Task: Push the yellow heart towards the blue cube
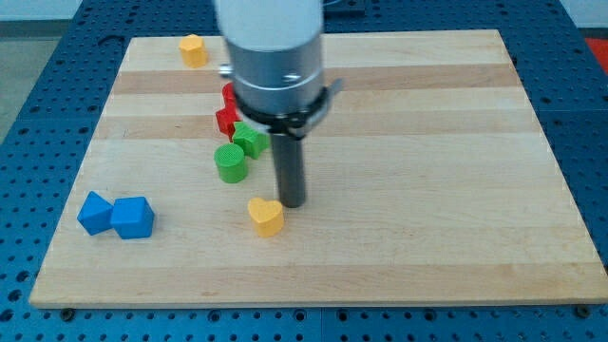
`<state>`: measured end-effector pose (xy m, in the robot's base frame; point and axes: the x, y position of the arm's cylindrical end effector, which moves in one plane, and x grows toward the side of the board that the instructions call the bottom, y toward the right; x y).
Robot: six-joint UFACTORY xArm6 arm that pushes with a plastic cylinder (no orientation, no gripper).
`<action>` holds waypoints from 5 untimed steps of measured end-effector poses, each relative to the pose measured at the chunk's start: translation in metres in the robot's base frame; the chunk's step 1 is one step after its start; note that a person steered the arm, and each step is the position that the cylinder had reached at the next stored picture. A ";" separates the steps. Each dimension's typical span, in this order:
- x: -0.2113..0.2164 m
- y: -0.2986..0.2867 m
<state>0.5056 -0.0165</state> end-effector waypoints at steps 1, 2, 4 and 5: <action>0.009 0.022; 0.021 0.017; 0.022 -0.054; 0.022 -0.090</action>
<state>0.5271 -0.1065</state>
